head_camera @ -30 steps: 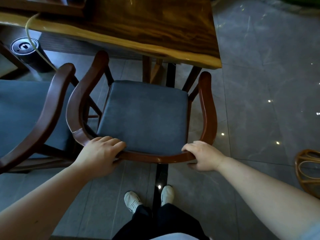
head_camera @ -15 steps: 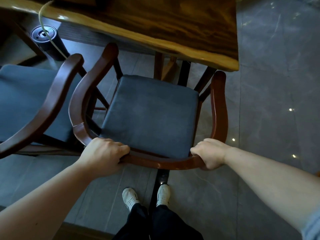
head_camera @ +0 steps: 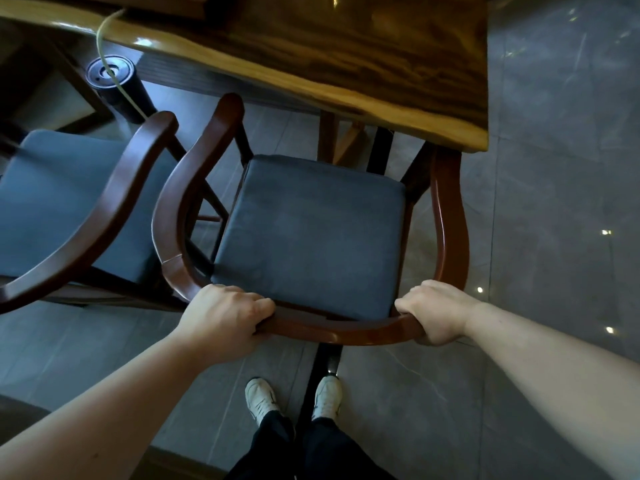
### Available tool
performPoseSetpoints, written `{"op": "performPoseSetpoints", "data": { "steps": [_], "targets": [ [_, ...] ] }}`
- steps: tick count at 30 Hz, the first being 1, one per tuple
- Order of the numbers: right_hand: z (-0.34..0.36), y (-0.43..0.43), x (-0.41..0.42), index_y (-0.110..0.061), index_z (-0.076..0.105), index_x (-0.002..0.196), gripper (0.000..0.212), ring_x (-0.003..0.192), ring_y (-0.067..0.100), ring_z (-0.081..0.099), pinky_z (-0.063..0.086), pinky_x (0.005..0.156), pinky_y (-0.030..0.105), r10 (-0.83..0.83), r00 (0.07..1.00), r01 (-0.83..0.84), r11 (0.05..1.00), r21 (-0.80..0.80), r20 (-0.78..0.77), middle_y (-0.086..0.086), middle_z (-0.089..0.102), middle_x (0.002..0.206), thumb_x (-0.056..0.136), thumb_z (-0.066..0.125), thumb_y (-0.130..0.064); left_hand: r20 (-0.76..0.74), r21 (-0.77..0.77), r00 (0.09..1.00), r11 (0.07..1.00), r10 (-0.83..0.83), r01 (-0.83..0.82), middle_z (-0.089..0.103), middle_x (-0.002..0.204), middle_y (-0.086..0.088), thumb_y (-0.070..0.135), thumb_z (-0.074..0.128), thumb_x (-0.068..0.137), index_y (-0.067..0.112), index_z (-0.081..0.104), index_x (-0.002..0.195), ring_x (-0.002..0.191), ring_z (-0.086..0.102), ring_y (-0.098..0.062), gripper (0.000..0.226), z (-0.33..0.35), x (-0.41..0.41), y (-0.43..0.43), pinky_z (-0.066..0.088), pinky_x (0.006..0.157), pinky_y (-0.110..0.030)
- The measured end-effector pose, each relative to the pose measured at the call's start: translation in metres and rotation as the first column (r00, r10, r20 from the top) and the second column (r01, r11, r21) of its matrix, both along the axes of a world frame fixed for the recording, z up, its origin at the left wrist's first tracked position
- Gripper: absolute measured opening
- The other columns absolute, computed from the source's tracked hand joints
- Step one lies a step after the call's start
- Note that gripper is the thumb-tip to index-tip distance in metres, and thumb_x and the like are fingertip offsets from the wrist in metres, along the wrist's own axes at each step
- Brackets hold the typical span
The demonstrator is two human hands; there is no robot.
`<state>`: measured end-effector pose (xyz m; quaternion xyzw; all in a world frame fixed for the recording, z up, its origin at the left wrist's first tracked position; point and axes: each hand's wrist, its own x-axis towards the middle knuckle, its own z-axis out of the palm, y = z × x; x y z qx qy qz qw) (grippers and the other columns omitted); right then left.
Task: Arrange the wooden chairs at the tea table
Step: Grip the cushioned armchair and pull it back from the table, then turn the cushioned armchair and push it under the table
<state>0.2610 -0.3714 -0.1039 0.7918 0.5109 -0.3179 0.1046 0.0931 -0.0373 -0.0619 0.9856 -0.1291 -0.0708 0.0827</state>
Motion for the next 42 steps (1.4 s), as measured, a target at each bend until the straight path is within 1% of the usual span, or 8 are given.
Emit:
{"op": "performPoseSetpoints", "data": {
  "steps": [11, 16, 18, 23, 25, 29, 36, 42],
  "targets": [
    [0.014, -0.003, 0.0, -0.028, 0.051, 0.083, 0.025, 0.084, 0.02, 0.06, 0.047, 0.077, 0.037, -0.029, 1.0, 0.029, 0.999, 0.021, 0.006, -0.006, 0.062, 0.083, 0.07, 0.059, -0.048, -0.085, 0.035, 0.996, 0.999, 0.019, -0.016, 0.065, 0.075, 0.012, 0.053, 0.053, 0.069, 0.028, 0.064, 0.085, 0.069, 0.064, -0.018, 0.032, 0.009, 0.002, -0.006, 0.048, 0.054, -0.03],
    [0.045, 0.013, -0.005, -0.025, 0.047, 0.131, 0.084, 0.115, 0.016, 0.05, 0.04, 0.1, 0.037, -0.005, 0.997, 0.017, 0.989, 0.146, -0.078, -0.004, 0.056, 0.126, 0.066, 0.058, -0.078, -0.053, 0.097, 0.997, 0.994, 0.055, -0.05, 0.069, 0.098, 0.005, 0.061, 0.052, 0.067, 0.022, 0.063, 0.108, 0.091, 0.065, -0.022, 0.057, 0.031, -0.002, -0.006, 0.054, 0.07, -0.037],
    [0.065, 0.033, -0.013, -0.024, 0.042, 0.138, 0.091, 0.124, 0.015, 0.044, 0.035, 0.106, 0.036, 0.012, 0.992, 0.014, 0.978, 0.208, -0.123, -0.003, 0.05, 0.136, 0.069, 0.053, -0.083, -0.03, 0.12, 0.995, 0.989, 0.096, -0.092, 0.069, 0.105, 0.002, 0.066, 0.055, 0.069, 0.019, 0.062, 0.114, 0.099, 0.064, -0.023, 0.065, 0.047, -0.009, 0.001, 0.055, 0.078, -0.039],
    [0.098, 0.101, -0.033, -0.023, 0.042, 0.139, 0.083, 0.13, 0.015, 0.04, 0.032, 0.108, 0.03, 0.031, 0.981, 0.052, 0.91, 0.412, -0.193, -0.001, 0.047, 0.142, 0.077, 0.047, -0.079, 0.025, 0.177, 0.975, 0.959, 0.22, -0.221, 0.069, 0.113, 0.0, 0.063, 0.064, 0.074, 0.019, 0.063, 0.119, 0.106, 0.064, -0.026, 0.063, 0.081, -0.041, 0.034, 0.052, 0.088, -0.04],
    [0.105, 0.134, -0.042, -0.025, 0.043, 0.138, 0.074, 0.131, 0.014, 0.039, 0.032, 0.107, 0.029, 0.052, 0.985, 0.034, 0.878, 0.477, -0.166, -0.003, 0.046, 0.143, 0.081, 0.055, -0.071, 0.048, 0.176, 0.953, 0.936, 0.3, -0.304, 0.069, 0.111, -0.001, 0.055, 0.068, 0.075, 0.017, 0.063, 0.118, 0.103, 0.064, -0.026, 0.057, 0.09, -0.059, 0.055, 0.053, 0.085, -0.039],
    [0.113, 0.202, -0.063, -0.022, 0.048, 0.134, 0.06, 0.126, 0.016, 0.044, 0.037, 0.104, 0.03, 0.097, 0.986, -0.004, 0.823, 0.568, -0.133, -0.002, 0.048, 0.14, 0.085, 0.066, -0.052, 0.041, 0.145, 0.904, 0.893, 0.425, -0.427, 0.07, 0.102, -0.003, 0.05, 0.05, 0.078, 0.013, 0.064, 0.111, 0.096, 0.064, -0.029, 0.051, 0.101, -0.098, 0.103, 0.054, 0.081, -0.041],
    [0.103, 0.33, -0.101, -0.02, 0.053, 0.126, 0.056, 0.118, 0.019, 0.051, 0.045, 0.098, 0.04, 0.187, 0.976, -0.085, 0.804, 0.588, -0.116, 0.0, 0.053, 0.132, 0.081, 0.066, -0.049, 0.062, 0.177, 0.855, 0.837, 0.515, -0.517, 0.071, 0.102, -0.004, 0.049, 0.045, 0.078, 0.014, 0.066, 0.109, 0.096, 0.065, -0.029, 0.051, 0.103, -0.152, 0.206, 0.053, 0.086, -0.04],
    [0.097, 0.427, -0.117, -0.023, 0.05, 0.131, 0.059, 0.125, 0.018, 0.045, 0.039, 0.104, 0.037, 0.229, 0.969, -0.153, 0.841, 0.519, -0.087, -0.001, 0.049, 0.137, 0.081, 0.07, -0.047, 0.033, 0.21, 0.85, 0.828, 0.525, -0.52, 0.067, 0.112, -0.004, 0.051, 0.072, 0.074, 0.018, 0.063, 0.117, 0.11, 0.059, -0.029, 0.056, 0.093, -0.18, 0.297, 0.046, 0.097, -0.043]
  ]
}}
